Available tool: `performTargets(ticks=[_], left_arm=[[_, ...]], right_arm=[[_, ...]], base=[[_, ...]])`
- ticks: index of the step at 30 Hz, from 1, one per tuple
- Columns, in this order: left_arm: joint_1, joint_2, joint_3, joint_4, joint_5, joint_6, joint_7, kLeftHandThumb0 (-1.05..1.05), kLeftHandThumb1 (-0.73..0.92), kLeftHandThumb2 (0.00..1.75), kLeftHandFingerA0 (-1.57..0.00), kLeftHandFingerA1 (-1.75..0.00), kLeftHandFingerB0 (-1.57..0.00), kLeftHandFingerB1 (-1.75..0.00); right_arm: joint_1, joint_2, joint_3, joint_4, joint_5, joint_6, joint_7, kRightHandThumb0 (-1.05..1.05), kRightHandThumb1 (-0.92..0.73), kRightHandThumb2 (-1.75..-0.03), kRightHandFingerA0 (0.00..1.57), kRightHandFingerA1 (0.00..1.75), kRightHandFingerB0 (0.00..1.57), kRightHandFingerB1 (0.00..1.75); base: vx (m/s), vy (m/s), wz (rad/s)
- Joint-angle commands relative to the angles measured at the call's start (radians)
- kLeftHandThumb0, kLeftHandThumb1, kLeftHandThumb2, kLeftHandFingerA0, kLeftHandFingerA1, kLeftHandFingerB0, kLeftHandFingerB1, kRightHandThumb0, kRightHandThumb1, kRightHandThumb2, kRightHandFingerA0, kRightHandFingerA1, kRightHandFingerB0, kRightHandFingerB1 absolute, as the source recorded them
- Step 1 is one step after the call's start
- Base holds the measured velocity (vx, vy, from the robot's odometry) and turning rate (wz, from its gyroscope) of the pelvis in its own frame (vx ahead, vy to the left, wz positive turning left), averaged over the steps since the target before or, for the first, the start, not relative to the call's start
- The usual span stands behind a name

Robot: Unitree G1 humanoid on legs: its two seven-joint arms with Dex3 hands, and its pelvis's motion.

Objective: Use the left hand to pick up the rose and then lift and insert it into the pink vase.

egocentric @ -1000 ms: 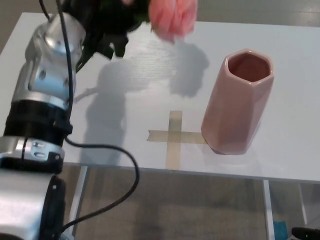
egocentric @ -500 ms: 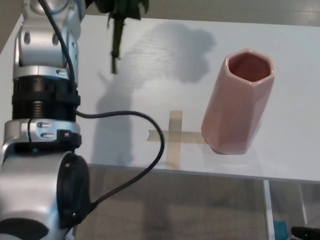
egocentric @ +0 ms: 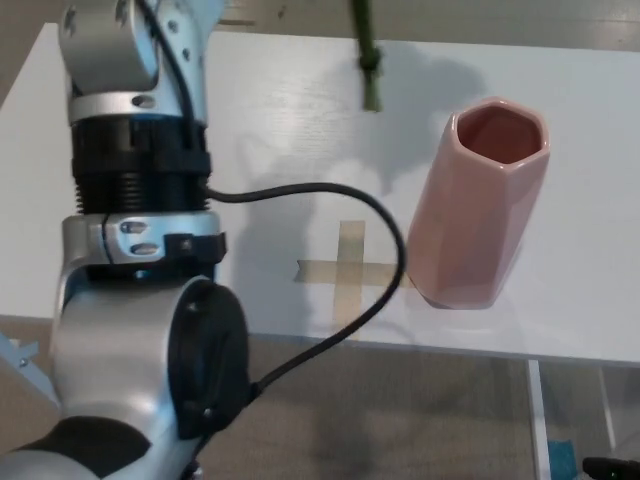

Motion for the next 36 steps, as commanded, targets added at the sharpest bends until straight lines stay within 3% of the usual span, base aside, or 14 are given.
performTargets(ticks=[1,17,36], left_arm=[[-0.061,-0.046,-0.009,-0.049,-0.17,0.127,-0.008,-0.21,0.81,0.66,-0.93,-1.42,-0.88,-0.69],[-0.138,-0.026,-0.078,-0.021,-0.227,0.133,0.034,-0.2,0.79,0.68,-0.95,-1.44,-0.87,-0.74],[-0.089,-0.052,-0.173,-0.03,-0.246,0.094,0.052,-0.19,0.81,0.63,-0.94,-1.38,-0.85,-0.72]], right_arm=[[0.035,-0.008,0.009,0.003,0.0,0.0,0.017,-0.3,-0.65,-0.59,0.69,0.51,0.56,0.45],[0.031,-0.006,0.011,-0.002,0.007,0.0,0.023,-0.3,-0.65,-0.59,0.7,0.51,0.56,0.45],[0.012,-0.008,0.027,-0.005,-0.004,0.008,0.016,-0.3,-0.65,-0.59,0.7,0.51,0.58,0.45]], base=[[0.0,0.0,0.0],[0.0,0.0,0.0],[0.0,0.0,0.0]])
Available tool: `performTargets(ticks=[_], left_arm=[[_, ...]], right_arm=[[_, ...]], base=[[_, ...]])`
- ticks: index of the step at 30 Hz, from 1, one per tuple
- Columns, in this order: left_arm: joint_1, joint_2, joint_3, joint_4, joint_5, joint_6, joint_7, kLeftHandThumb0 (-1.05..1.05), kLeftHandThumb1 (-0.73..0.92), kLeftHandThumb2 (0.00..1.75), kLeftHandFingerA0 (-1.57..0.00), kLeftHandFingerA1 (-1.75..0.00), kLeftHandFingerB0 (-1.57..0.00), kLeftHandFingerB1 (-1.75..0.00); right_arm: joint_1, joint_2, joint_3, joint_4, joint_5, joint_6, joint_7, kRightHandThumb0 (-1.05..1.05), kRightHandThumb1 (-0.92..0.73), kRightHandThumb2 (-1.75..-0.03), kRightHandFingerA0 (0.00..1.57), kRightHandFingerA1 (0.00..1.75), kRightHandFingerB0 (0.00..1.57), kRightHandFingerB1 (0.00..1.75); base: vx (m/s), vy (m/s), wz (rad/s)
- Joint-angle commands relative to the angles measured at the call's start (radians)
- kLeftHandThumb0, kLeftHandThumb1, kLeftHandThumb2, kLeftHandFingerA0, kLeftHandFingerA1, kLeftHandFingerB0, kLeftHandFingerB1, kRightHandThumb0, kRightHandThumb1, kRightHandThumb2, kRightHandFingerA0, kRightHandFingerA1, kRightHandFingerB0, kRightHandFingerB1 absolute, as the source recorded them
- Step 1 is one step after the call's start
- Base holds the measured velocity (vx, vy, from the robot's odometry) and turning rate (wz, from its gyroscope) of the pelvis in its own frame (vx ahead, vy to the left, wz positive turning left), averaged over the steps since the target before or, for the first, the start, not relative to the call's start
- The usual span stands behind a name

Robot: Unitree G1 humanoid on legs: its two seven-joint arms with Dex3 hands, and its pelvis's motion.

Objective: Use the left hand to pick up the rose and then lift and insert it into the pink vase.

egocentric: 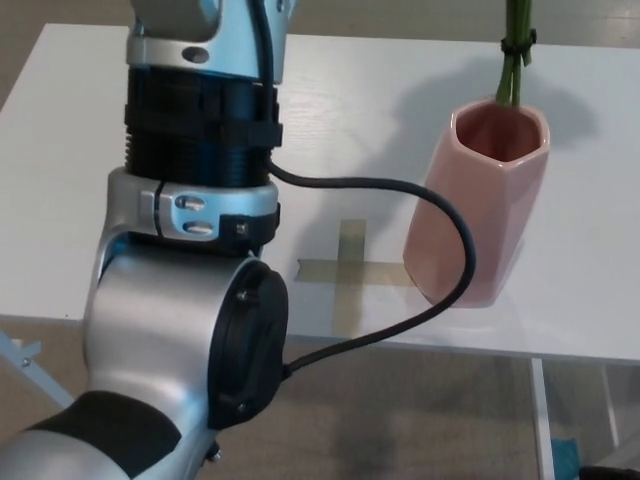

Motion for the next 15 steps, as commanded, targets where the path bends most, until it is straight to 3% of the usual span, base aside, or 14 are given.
performTargets(ticks=[1,15], left_arm=[[0.014,-0.016,-0.03,-0.004,-0.025,-0.022,0.006,-0.19,0.81,0.63,-0.94,-1.38,-0.85,-0.72],[0.048,-0.044,-0.07,-0.008,-0.023,-0.035,0.029,-0.2,0.79,0.65,-0.91,-1.4,-0.87,-0.74]], right_arm=[[0.003,-0.008,0.01,-0.001,-0.004,0.009,-0.003,-0.3,-0.65,-0.59,0.7,0.51,0.58,0.45],[-0.007,-0.007,0.01,-0.007,0.006,0.012,-0.001,-0.3,-0.65,-0.59,0.69,0.51,0.57,0.45]], base=[[0.0,0.0,0.0],[0.0,0.0,0.0]])
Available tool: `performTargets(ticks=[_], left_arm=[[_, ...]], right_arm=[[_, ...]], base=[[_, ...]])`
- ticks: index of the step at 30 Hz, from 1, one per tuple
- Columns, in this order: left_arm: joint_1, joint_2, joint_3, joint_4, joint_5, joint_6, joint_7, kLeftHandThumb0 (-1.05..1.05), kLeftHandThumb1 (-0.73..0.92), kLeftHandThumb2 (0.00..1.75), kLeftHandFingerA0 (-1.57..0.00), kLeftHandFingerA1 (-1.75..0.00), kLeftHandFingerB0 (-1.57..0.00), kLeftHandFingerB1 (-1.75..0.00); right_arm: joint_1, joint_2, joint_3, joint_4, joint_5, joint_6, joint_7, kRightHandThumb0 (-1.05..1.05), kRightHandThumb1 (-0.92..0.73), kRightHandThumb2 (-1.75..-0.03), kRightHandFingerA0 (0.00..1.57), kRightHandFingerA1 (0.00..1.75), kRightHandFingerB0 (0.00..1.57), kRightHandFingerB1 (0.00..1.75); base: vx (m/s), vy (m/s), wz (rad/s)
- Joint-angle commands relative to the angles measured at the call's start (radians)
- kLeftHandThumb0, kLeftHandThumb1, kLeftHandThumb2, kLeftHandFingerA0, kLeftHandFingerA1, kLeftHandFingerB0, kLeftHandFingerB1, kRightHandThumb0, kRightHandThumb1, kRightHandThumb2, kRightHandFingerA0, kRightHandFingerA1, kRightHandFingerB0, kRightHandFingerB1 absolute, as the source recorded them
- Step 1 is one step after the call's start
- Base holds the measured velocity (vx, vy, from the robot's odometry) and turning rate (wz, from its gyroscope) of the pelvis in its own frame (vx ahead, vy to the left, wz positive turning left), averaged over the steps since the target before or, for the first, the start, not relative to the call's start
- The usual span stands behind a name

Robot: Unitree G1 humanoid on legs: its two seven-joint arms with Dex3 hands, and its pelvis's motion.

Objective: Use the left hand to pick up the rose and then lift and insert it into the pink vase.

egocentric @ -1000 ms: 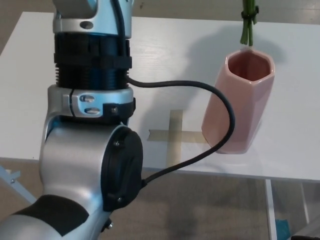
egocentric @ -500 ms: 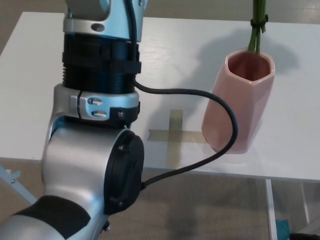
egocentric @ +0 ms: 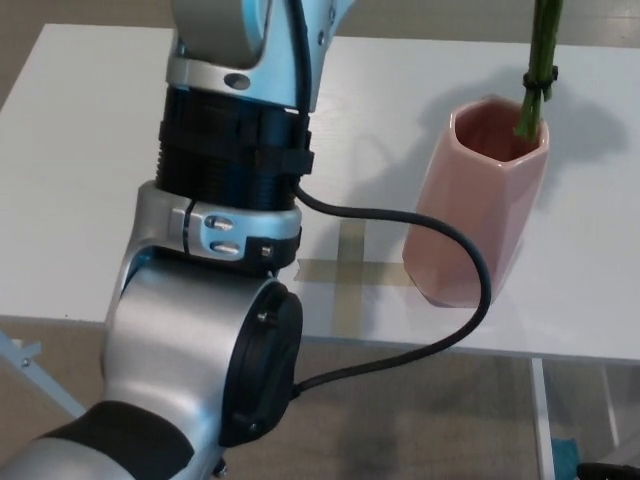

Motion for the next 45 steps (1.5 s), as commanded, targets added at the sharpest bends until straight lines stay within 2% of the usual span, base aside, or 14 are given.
performTargets(ticks=[1,9,18,45], left_arm=[[0.023,-0.008,-0.006,-0.006,-0.021,-0.021,0.01,-0.2,0.79,0.65,-0.91,-1.4,-0.87,-0.74],[0.051,0.001,-0.016,-0.024,-0.015,-0.024,0.005,-0.2,0.8,0.63,-0.92,-1.37,-0.85,-0.74],[0.067,0.013,-0.036,-0.004,-0.004,-0.05,-0.003,-0.19,0.77,0.67,-0.95,-1.43,-0.87,-0.73],[0.084,0.055,-0.03,0.01,-0.011,-0.06,0.0,-0.19,0.79,0.65,-0.9,-1.39,-0.84,-0.75]], right_arm=[[-0.001,-0.006,-0.002,-0.004,0.006,0.012,0.0,-0.3,-0.65,-0.59,0.69,0.51,0.57,0.45],[-0.008,-0.009,-0.007,-0.002,0.009,0.014,0.005,-0.3,-0.65,-0.59,0.69,0.51,0.57,0.45],[-0.016,-0.012,0.0,-0.002,0.001,0.014,0.002,-0.29,-0.65,-0.59,0.7,0.51,0.57,0.45],[-0.016,-0.007,0.01,-0.006,-0.003,0.009,0.0,-0.3,-0.65,-0.59,0.7,0.51,0.58,0.45]], base=[[0.0,0.0,0.0],[0.0,0.0,0.0],[0.0,0.0,0.0],[0.0,0.0,0.0]])
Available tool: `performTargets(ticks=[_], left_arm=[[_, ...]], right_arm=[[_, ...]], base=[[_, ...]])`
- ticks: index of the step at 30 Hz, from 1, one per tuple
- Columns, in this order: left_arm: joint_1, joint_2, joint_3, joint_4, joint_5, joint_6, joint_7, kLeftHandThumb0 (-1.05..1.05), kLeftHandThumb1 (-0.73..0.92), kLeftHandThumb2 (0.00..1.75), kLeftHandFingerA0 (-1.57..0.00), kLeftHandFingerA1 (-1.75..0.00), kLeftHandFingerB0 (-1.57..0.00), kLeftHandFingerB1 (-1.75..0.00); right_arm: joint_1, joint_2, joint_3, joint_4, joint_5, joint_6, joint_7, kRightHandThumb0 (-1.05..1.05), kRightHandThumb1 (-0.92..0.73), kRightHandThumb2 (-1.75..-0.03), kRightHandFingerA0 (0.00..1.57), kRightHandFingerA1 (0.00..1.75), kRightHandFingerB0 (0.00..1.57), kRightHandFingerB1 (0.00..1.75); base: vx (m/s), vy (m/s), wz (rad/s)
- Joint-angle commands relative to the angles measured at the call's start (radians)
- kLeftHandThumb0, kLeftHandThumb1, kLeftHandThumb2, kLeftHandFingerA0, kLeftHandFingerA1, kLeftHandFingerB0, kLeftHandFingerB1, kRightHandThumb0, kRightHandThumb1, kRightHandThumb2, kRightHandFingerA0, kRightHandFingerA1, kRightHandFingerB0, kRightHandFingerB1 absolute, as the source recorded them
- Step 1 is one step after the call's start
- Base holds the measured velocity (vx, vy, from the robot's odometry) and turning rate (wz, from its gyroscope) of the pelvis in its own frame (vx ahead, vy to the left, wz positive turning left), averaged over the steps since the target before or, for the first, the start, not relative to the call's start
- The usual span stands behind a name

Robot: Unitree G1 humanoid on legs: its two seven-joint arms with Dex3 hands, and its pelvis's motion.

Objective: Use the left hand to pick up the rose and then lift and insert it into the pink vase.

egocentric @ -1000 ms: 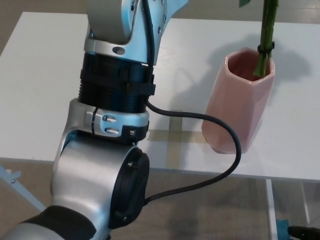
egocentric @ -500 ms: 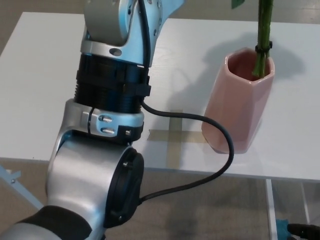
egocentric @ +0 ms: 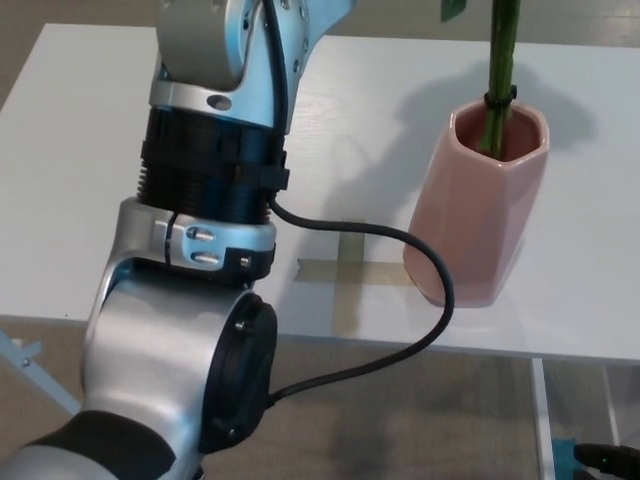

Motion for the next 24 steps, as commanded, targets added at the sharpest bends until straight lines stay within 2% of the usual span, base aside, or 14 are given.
performTargets(ticks=[1,11,24], left_arm=[[0.031,-0.002,-0.012,-0.016,-0.007,-0.016,-0.001,-0.19,0.79,0.65,-0.9,-1.39,-0.84,-0.75],[0.061,-0.005,-0.042,-0.023,0.0,-0.025,-0.004,-0.19,0.79,0.65,-0.9,-1.39,-0.86,-0.72],[0.103,-0.023,-0.073,-0.029,0.006,-0.05,-0.006,-0.2,0.79,0.65,-0.9,-1.4,-0.86,-0.75]], right_arm=[[0.015,-0.006,0.006,0.001,-0.002,0.006,0.003,-0.3,-0.65,-0.59,0.7,0.51,0.58,0.45],[0.006,-0.007,0.005,0.003,0.0,0.011,0.005,-0.3,-0.65,-0.59,0.7,0.51,0.58,0.46],[-0.008,-0.009,0.003,-0.003,0.003,0.012,0.01,-0.3,-0.65,-0.59,0.7,0.51,0.58,0.45]], base=[[0.0,0.0,0.0],[0.0,0.0,0.0],[0.0,0.0,0.0]])
